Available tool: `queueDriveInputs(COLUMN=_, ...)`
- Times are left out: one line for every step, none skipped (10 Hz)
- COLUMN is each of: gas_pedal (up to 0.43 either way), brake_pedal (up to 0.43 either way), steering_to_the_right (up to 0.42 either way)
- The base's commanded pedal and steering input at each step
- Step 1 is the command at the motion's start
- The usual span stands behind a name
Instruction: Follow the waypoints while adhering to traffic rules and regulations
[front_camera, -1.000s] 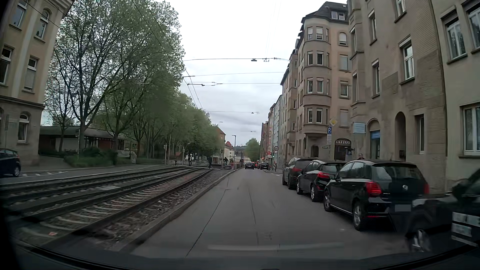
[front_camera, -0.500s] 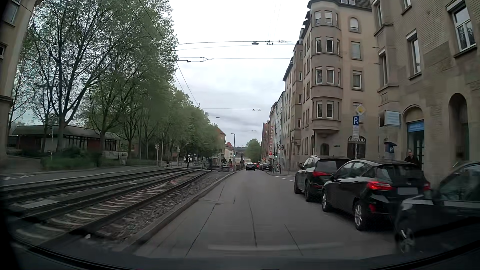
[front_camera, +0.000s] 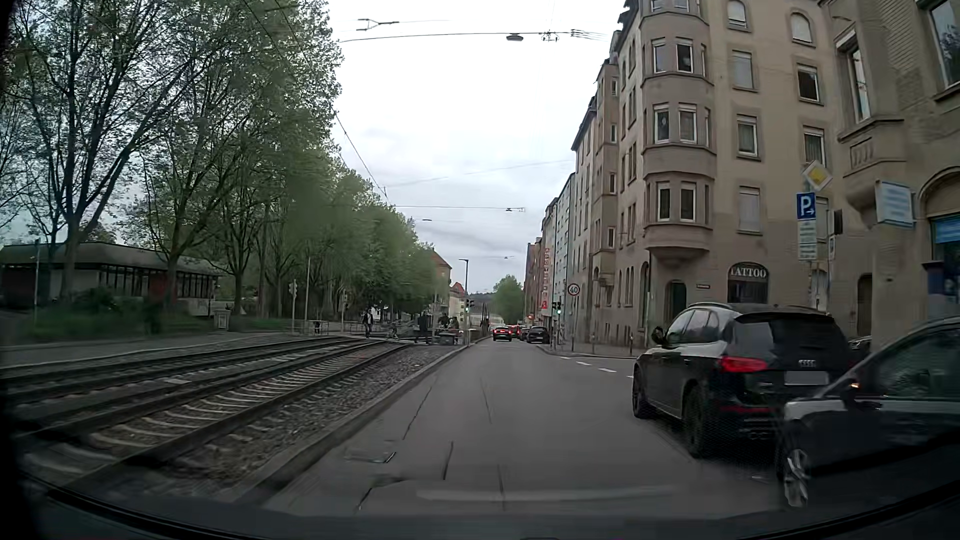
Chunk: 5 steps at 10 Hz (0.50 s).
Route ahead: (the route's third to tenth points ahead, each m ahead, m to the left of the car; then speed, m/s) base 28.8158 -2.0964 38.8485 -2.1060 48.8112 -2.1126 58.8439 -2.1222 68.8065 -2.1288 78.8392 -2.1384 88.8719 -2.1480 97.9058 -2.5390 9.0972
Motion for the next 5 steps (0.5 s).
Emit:
queueDriveInputs(gas_pedal=0.028, brake_pedal=0.000, steering_to_the_right=0.000)
queueDriveInputs(gas_pedal=0.028, brake_pedal=0.000, steering_to_the_right=0.002)
queueDriveInputs(gas_pedal=0.028, brake_pedal=0.000, steering_to_the_right=0.007)
queueDriveInputs(gas_pedal=0.028, brake_pedal=0.000, steering_to_the_right=0.008)
queueDriveInputs(gas_pedal=0.020, brake_pedal=0.000, steering_to_the_right=0.010)
